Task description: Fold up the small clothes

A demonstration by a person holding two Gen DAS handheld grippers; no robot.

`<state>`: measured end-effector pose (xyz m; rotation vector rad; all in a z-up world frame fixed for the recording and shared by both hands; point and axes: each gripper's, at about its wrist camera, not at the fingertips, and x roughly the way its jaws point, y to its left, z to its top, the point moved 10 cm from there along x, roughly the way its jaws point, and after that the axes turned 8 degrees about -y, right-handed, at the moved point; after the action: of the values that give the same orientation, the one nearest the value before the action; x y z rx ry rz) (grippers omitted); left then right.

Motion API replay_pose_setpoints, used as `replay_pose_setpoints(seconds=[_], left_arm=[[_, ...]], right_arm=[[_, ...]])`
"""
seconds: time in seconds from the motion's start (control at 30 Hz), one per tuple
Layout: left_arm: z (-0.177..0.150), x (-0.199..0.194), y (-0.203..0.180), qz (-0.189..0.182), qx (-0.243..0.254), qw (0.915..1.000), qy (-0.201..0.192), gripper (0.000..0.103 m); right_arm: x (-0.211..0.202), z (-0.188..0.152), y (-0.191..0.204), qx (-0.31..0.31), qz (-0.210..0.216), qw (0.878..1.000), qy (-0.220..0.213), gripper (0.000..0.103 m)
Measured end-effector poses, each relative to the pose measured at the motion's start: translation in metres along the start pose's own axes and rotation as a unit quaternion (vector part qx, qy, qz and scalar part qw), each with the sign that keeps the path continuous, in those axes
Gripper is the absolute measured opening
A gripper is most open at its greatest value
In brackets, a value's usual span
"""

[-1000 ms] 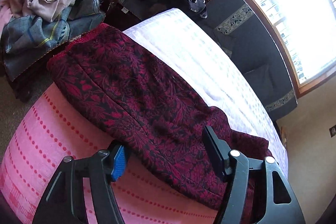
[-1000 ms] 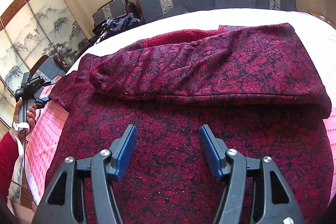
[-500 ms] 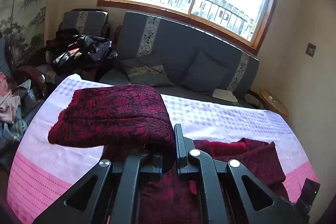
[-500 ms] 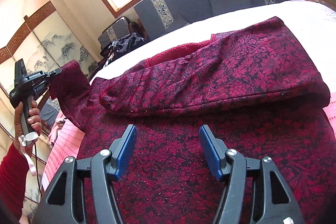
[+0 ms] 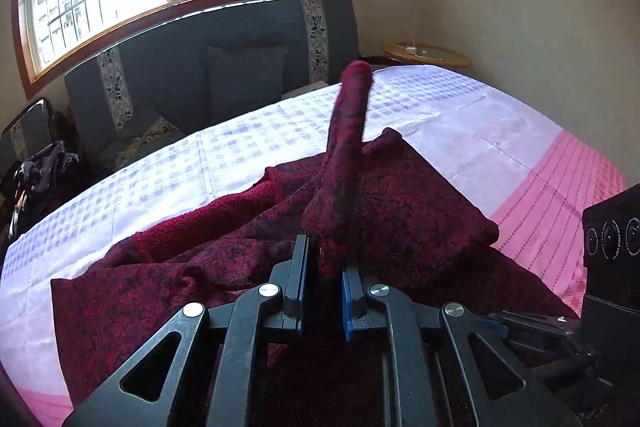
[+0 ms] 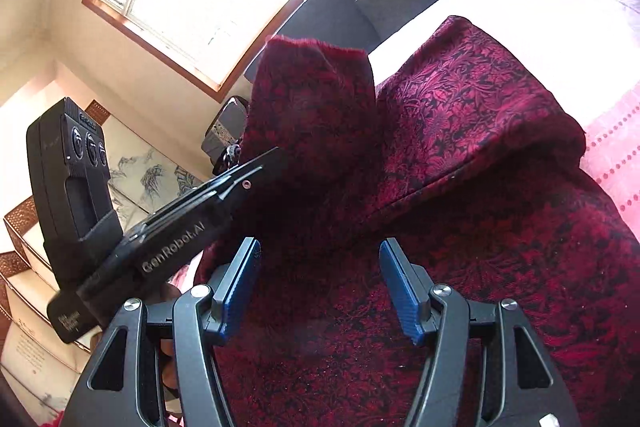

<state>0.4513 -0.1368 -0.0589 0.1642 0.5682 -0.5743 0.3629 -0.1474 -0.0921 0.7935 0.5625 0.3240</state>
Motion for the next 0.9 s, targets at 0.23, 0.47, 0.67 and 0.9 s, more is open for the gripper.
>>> replay_pose_setpoints(seconds=[0.23, 0.47, 0.67, 0.9], left_arm=[[0.008, -0.055, 0.03, -0.011, -0.08, 0.9944, -0.069, 0.075], [-0.054, -0.085, 0.108, 0.048, -0.175, 0.9814, -0.062, 0.076], [-0.104, -0.096, 0.154, 0.073, -0.259, 0.9601, -0.076, 0.076], [-0.103, -0.104, 0.153, 0.115, -0.24, 0.96, -0.088, 0.076]], right_arm=[[-0.011, 0.004, -0.002, 0.025, 0.016, 0.999, -0.011, 0.059], [-0.014, 0.029, -0.025, 0.072, 0.003, 0.997, 0.002, 0.06], [0.001, 0.046, -0.034, 0.047, -0.037, 0.997, 0.043, 0.042], [0.022, 0.079, 0.002, -0.048, -0.049, 0.996, 0.061, 0.008]])
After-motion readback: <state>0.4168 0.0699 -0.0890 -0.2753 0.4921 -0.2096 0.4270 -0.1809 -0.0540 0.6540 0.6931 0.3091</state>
